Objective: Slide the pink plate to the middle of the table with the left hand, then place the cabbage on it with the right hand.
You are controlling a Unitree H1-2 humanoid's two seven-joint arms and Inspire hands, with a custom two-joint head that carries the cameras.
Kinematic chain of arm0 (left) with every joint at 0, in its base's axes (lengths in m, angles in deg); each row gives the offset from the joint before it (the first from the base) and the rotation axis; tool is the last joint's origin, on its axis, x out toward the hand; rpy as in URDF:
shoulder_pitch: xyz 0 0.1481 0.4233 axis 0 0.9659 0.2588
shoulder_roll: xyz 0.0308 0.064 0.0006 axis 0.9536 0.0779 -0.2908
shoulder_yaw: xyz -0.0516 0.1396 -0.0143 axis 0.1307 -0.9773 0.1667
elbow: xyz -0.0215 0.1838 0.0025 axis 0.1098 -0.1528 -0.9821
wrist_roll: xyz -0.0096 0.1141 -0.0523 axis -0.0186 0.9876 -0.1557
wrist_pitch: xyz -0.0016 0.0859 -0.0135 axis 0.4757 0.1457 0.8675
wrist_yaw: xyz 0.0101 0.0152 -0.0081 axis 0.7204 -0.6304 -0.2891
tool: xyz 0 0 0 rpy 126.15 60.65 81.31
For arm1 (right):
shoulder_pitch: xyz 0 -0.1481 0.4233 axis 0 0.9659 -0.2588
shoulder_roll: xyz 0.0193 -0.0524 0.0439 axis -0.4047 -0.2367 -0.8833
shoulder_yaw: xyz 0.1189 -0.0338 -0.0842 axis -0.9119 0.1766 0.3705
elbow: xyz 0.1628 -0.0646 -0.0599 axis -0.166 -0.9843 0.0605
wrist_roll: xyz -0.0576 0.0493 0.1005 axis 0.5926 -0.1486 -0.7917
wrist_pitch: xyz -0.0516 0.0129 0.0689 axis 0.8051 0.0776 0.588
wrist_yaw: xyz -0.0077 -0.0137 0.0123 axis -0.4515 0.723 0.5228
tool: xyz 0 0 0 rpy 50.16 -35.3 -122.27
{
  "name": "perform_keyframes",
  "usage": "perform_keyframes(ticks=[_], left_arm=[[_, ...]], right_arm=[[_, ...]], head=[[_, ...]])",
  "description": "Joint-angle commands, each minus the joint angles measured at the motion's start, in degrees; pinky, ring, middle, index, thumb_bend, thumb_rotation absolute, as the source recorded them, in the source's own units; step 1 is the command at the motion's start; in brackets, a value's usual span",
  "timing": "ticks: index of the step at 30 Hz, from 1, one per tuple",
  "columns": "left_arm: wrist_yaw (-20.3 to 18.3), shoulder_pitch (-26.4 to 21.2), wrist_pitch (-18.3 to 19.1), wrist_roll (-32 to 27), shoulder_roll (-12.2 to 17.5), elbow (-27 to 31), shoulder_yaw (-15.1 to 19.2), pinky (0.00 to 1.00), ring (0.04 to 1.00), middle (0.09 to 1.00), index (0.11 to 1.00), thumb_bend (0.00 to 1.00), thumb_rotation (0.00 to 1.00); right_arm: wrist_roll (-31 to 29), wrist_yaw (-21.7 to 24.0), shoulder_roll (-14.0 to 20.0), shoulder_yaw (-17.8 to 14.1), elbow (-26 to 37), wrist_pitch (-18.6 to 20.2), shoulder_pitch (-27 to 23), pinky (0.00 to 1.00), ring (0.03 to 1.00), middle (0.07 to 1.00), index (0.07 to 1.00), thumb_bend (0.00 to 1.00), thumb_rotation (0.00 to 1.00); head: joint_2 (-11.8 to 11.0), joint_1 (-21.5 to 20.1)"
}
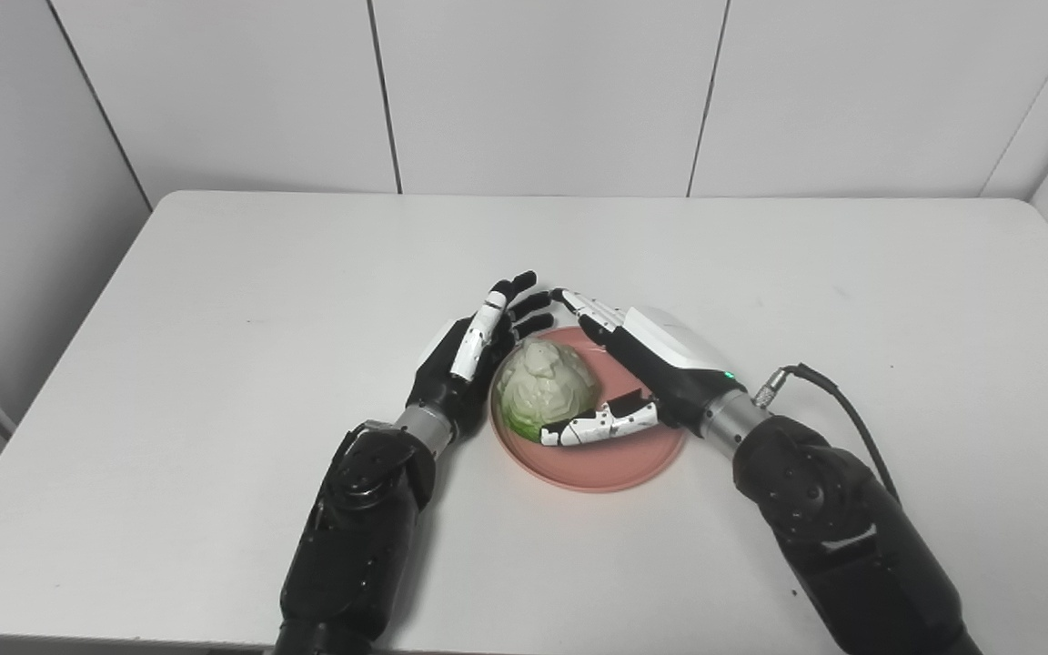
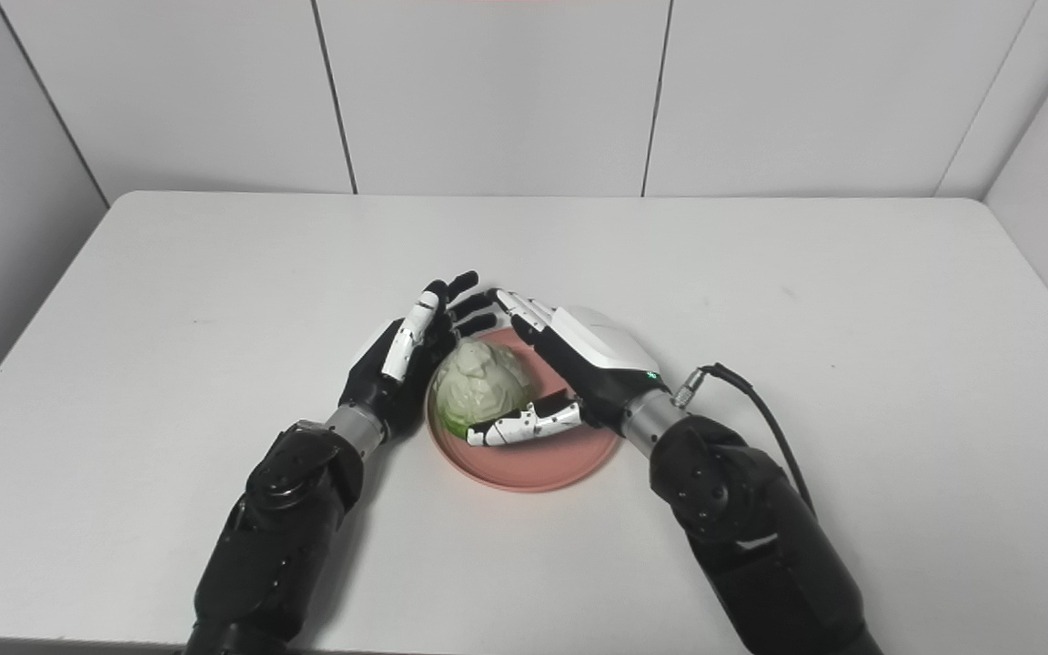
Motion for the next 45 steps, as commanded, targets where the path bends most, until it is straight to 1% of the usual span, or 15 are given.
perform_keyframes(ticks=[1,4,8,11,13,14,15,17,19,22,27,32,35,40,45], left_arm=[[-0.2,0.8,2.6,-0.4,0.5,-1.3,0.3,0.88,0.897,0.911,0.913,0.42,1.0],[-0.3,0.9,2.2,-0.5,0.7,-1.7,0.8,0.89,0.901,0.913,0.917,0.43,1.0],[0.3,1.0,0.1,-0.4,0.7,-2.4,1.7,0.87,0.894,0.909,0.913,0.43,1.0],[1.2,1.4,-2.3,0.1,0.7,-2.8,2.6,0.88,0.89,0.911,0.913,0.43,1.0],[1.7,1.6,-3.8,0.6,1.0,-3.0,2.9,0.88,0.888,0.91,0.915,0.43,1.0],[1.9,1.7,-4.4,0.8,1.0,-3.0,3.0,0.88,0.888,0.911,0.914,0.43,1.0],[2.1,1.9,-5.5,1.2,1.2,-3.1,3.0,0.89,0.896,0.919,0.919,0.43,1.0],[2.5,2.3,-7.0,1.6,1.5,-3.1,3.4,0.9,0.903,0.924,0.922,0.44,1.0],[3.0,2.8,-7.5,1.8,1.6,-2.6,3.8,0.92,0.918,0.933,0.928,0.44,1.0],[2.9,3.6,-8.8,1.8,1.8,-2.0,4.1,0.93,0.931,0.941,0.935,0.43,1.0],[2.2,5.8,-11.3,2.2,2.6,0.1,3.8,0.97,0.964,0.967,0.954,0.43,1.0],[1.7,8.1,-14.3,3.2,3.5,1.8,3.2,1.0,0.987,0.989,0.977,0.45,1.0],[1.8,11.0,-15.7,4.5,4.1,4.4,2.7,1.0,0.99,0.999,0.996,0.44,1.0],[0.8,14.4,-13.9,3.3,4.8,8.6,1.9,1.0,1.0,1.0,1.0,0.45,1.0],[0.8,14.9,-12.8,3.5,4.9,9.1,0.8,1.0,0.997,1.0,1.0,0.46,1.0]], right_arm=[[-1.1,-3.2,0.4,-2.1,2.5,-4.0,-1.3,0.96,1.0,1.0,1.0,1.0,0.62],[-3.5,-6.0,0.3,-4.9,3.4,-6.8,-0.4,0.91,1.0,1.0,1.0,1.0,0.62],[-7.1,-10.0,-0.4,-8.6,3.1,-10.3,1.2,0.91,1.0,1.0,1.0,1.0,0.62],[-9.0,-13.3,-1.7,-11.3,2.8,-11.0,3.3,0.94,1.0,1.0,1.0,1.0,0.66],[-8.9,-15.5,-2.3,-12.5,2.5,-11.5,4.9,0.93,1.0,1.0,1.0,1.0,0.74],[-8.5,-16.4,-2.6,-12.8,2.4,-11.8,5.4,0.9,0.989,1.0,1.0,1.0,0.88],[-8.7,-17.3,-2.9,-13.4,2.1,-12.1,6.3,0.91,0.986,1.0,1.0,0.98,0.95],[-10.7,-18.3,-3.5,-14.5,1.2,-12.8,7.9,0.91,0.985,1.0,1.0,0.95,0.98],[-13.6,-19.0,-4.4,-15.7,0.0,-14.0,9.1,0.9,0.975,0.996,1.0,0.84,1.0],[-18.1,-19.2,-5.9,-17.0,-1.1,-14.5,10.9,0.92,0.978,0.992,0.996,0.83,1.0],[-20.5,-18.9,-7.0,-17.4,-1.5,-13.7,13.7,0.96,0.996,0.997,1.0,0.8,1.0],[-22.2,-18.2,-8.0,-16.9,-0.3,-11.4,15.8,1.0,1.0,1.0,1.0,0.73,1.0],[-22.6,-18.3,-8.8,-16.7,0.4,-9.9,17.2,0.97,1.0,1.0,1.0,0.63,1.0],[-24.3,-17.5,-8.9,-16.7,-0.7,-10.4,17.6,0.99,1.0,0.999,0.991,0.41,1.0],[-24.1,-17.3,-8.4,-16.3,-3.2,-11.2,17.4,0.98,0.995,0.986,0.983,0.34,1.0]], head=[[-0.1,-0.1],[-0.5,-0.6],[-0.9,-1.1],[-1.2,-1.4],[-1.4,-1.6],[-1.4,-1.6],[-1.6,-1.9],[-1.7,-1.9],[-1.8,-2.0],[-1.9,-2.2],[-2.0,-2.9],[-2.2,-3.5],[-2.5,-3.7],[-2.4,-3.5],[-2.8,-3.5]])
